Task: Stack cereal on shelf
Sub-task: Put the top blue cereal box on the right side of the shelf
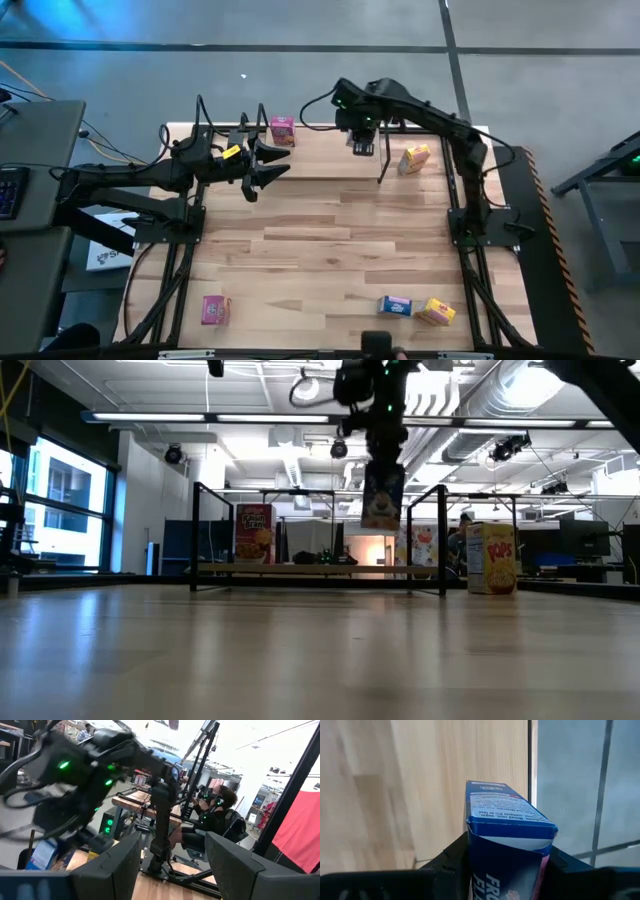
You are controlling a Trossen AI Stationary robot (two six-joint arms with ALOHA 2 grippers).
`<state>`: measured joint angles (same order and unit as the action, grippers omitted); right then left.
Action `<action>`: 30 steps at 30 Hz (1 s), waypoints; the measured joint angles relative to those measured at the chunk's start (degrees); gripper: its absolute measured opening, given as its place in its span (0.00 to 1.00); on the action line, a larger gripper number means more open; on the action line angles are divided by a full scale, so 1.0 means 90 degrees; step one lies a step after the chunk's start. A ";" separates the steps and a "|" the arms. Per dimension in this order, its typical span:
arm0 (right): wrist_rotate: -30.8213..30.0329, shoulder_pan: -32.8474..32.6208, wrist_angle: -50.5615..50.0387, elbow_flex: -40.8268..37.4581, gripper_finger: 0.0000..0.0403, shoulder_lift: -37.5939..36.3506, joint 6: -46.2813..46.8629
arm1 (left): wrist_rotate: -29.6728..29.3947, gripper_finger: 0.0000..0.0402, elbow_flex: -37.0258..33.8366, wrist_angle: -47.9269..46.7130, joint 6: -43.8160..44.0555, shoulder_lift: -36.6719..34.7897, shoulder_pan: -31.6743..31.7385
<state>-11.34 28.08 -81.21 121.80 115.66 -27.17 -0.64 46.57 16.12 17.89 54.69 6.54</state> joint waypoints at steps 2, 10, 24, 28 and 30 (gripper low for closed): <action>-0.0021 0.0081 -0.0044 -0.0005 0.31 0.0163 -0.0153 | 0.0000 0.52 0.0000 0.0000 -0.0001 0.0001 -0.0001; -0.0077 0.0376 -0.0039 -0.0090 0.31 0.0497 -0.0544 | 0.0000 0.52 0.0000 0.0002 0.0000 0.0001 -0.0002; 0.0056 0.0644 0.0144 -0.0092 0.31 0.0743 -0.0822 | 0.0000 0.52 0.0000 0.0001 -0.0002 0.0001 -0.0002; -0.0054 0.0645 0.0144 -0.0097 0.31 0.0796 -0.0938 | 0.0000 0.52 0.0000 0.0001 -0.0002 0.0001 0.0000; -0.0022 0.0645 0.0170 -0.0097 0.31 0.0794 -0.0933 | 0.0000 0.52 0.0000 0.0000 -0.0004 0.0001 0.0000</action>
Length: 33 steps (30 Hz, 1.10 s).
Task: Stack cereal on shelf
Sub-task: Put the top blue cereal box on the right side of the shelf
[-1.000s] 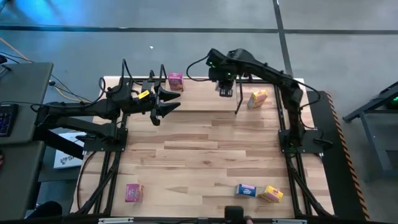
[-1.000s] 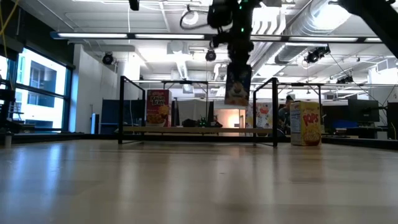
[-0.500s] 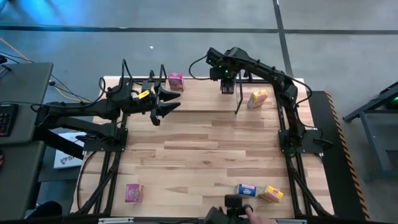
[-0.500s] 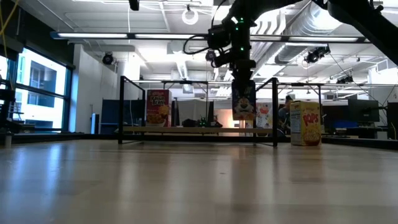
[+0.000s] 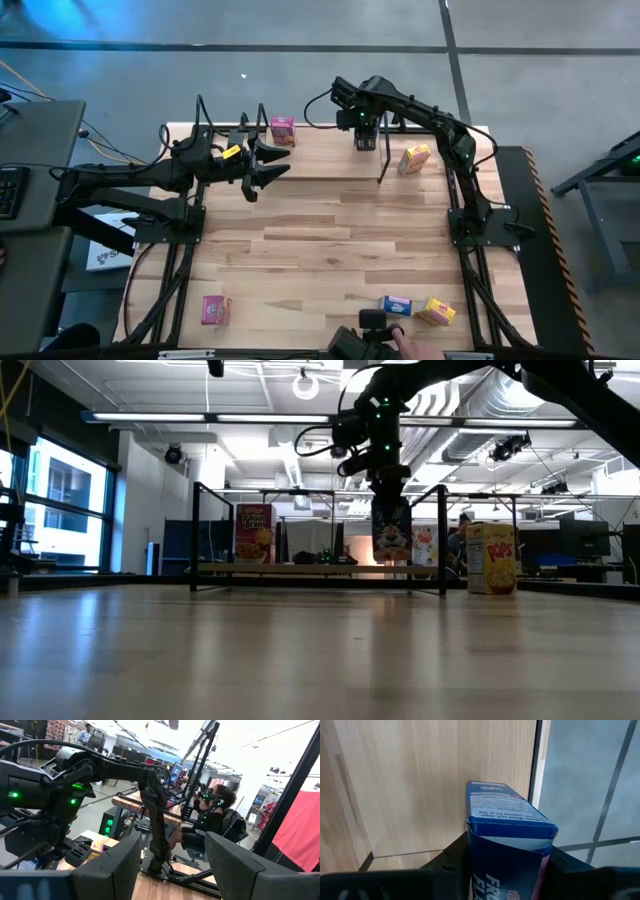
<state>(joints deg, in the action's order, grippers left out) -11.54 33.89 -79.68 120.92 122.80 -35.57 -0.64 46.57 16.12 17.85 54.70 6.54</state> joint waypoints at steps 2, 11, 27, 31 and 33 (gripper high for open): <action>0.0087 0.0000 -0.0035 0.0000 0.31 0.0000 0.0006 | 0.0000 0.52 -0.0001 0.0001 0.0001 -0.0001 -0.0002; 0.0195 0.0039 -0.0077 0.0000 0.32 0.0000 0.0105 | 0.0000 0.52 0.0000 0.0001 0.0000 0.0000 -0.0002; 0.0210 0.0066 -0.0080 0.0000 0.62 -0.0002 0.0260 | 0.0000 0.52 0.0000 0.0000 -0.0003 0.0000 -0.0002; 0.0207 0.0066 -0.0172 0.0022 0.63 -0.0002 0.0260 | 0.0000 0.52 0.0000 0.0000 -0.0003 0.0000 -0.0002; 0.0207 0.0066 -0.0214 0.0111 0.63 -0.0002 0.0266 | 0.0000 0.52 0.0000 0.0000 -0.0003 0.0000 -0.0002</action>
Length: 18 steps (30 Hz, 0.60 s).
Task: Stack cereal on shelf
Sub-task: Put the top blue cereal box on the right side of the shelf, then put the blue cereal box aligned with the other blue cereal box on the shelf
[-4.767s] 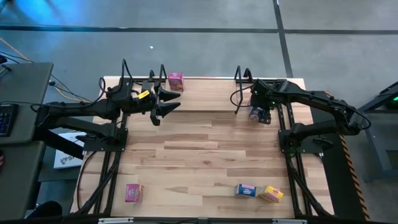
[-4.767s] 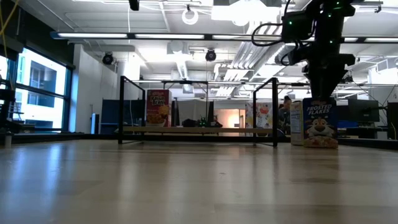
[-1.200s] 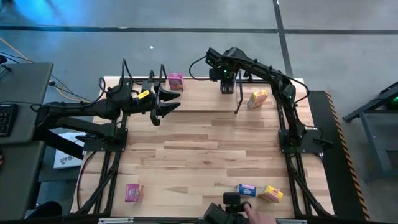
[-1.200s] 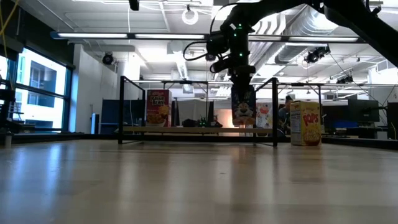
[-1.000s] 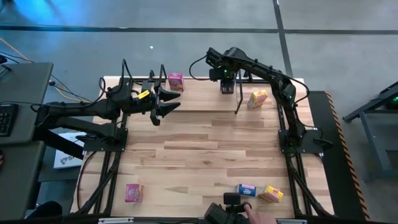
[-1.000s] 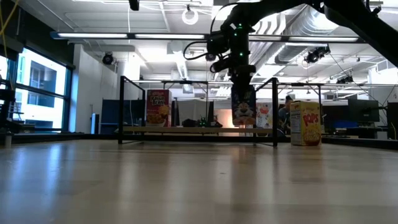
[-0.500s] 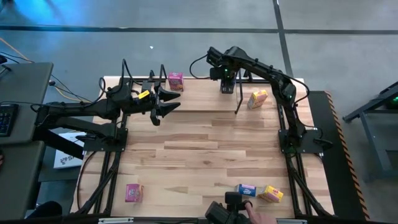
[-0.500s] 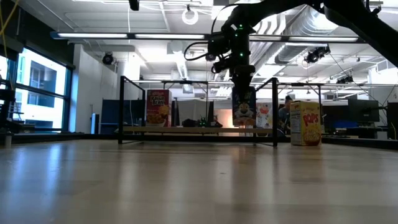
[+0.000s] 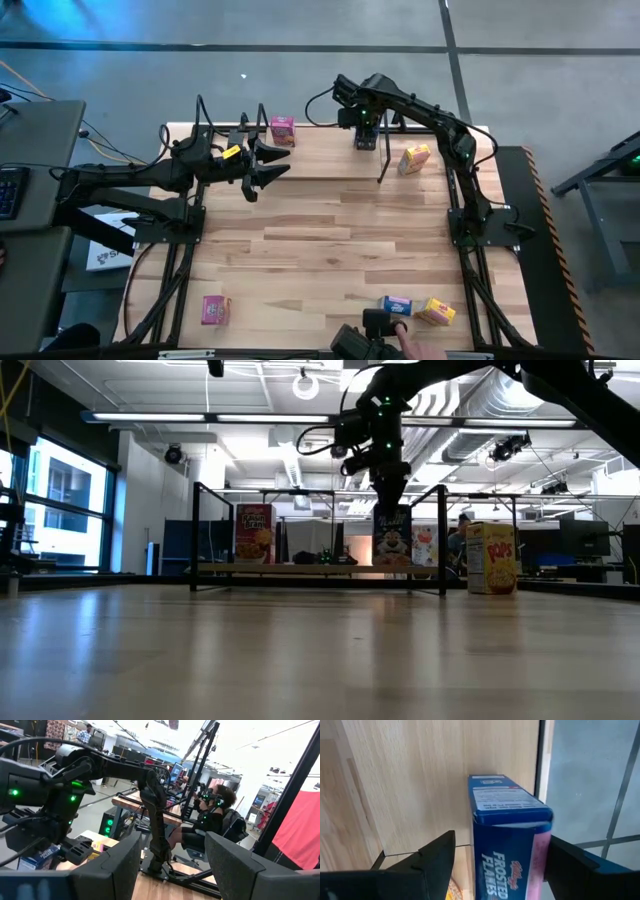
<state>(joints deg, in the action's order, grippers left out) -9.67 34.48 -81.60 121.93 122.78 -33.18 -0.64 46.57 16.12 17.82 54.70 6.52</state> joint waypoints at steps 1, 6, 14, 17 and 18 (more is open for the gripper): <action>0.0000 0.0000 -0.0013 0.0058 0.63 -0.0004 0.0033 | 0.0000 0.52 0.0000 0.0000 -0.0002 0.0000 0.0002; 0.0000 0.0005 -0.0307 0.0454 0.63 -0.0011 0.0226 | 0.0000 0.52 0.0000 0.0000 -0.0002 0.0000 0.0000; 0.0437 0.0005 -0.0804 0.1202 0.63 -0.0155 0.0768 | 0.0000 0.52 0.0000 0.0000 0.0000 0.0000 0.0002; 0.0795 0.0004 -0.0802 0.1457 0.63 -0.0229 0.1085 | 0.0000 0.52 0.0000 -0.0002 -0.0005 0.0000 0.0002; 0.0966 0.0002 -0.0692 0.1344 0.63 -0.0359 0.1216 | 0.0000 0.52 0.0000 -0.0002 -0.0005 0.0000 0.0002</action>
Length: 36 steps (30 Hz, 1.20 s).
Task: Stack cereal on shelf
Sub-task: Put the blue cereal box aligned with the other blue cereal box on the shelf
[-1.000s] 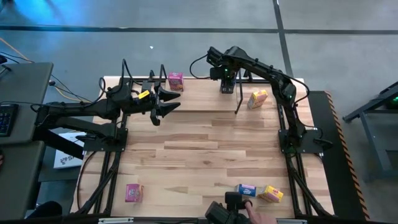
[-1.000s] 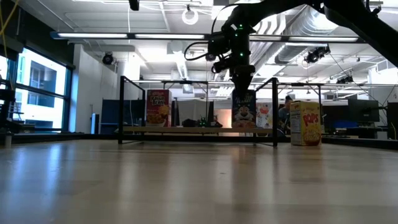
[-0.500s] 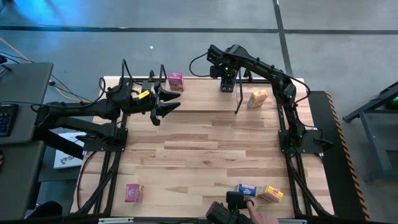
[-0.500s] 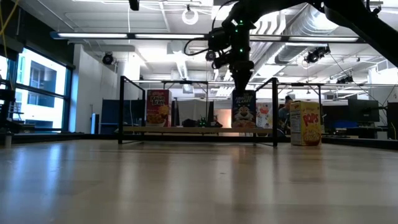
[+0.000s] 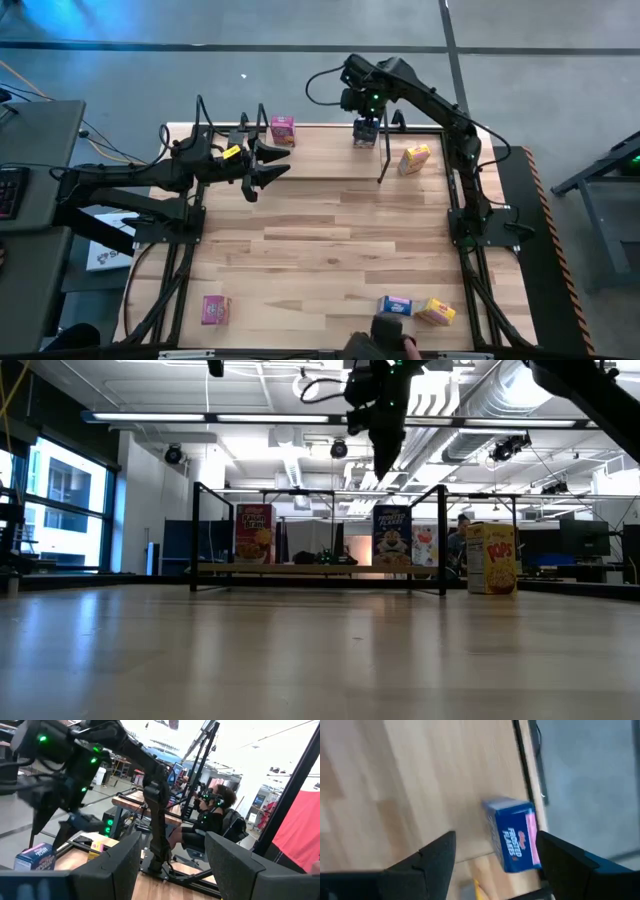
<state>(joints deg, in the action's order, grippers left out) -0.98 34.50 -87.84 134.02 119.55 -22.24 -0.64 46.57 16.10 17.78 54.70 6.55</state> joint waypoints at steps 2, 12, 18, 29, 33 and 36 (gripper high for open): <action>0.0449 -0.0016 -0.0005 -0.0065 0.63 -0.0185 0.0291 | 0.0002 0.52 0.0000 0.0000 -0.0003 0.0000 -0.0001; 0.2447 -0.0459 0.0002 -0.0068 0.63 -0.1183 0.1479 | 0.0001 0.52 0.0000 -0.0112 -0.0387 0.0000 -0.0002; 0.2202 -0.1376 -0.0078 -0.0203 0.63 -0.1841 0.2026 | 0.0000 0.52 0.0000 -0.0211 -0.0517 0.0000 0.0000; 0.1256 -0.3367 0.1764 -0.3871 0.63 -0.4172 0.4302 | -0.0002 0.52 0.0000 -0.0195 -0.0607 0.0000 0.0015; 0.0880 -0.3739 0.2448 -0.4785 0.63 -0.4974 0.5074 | -0.0010 0.52 0.0000 -0.0194 -0.0607 -0.0001 0.0021; 0.0844 -0.3976 0.2848 -0.5198 0.63 -0.5449 0.5376 | -0.0021 0.52 0.0000 -0.0189 -0.0605 -0.0002 0.0019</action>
<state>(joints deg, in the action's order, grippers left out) 6.61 -1.29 -62.20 87.23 70.51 26.14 -0.83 46.57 14.39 12.34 54.68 6.72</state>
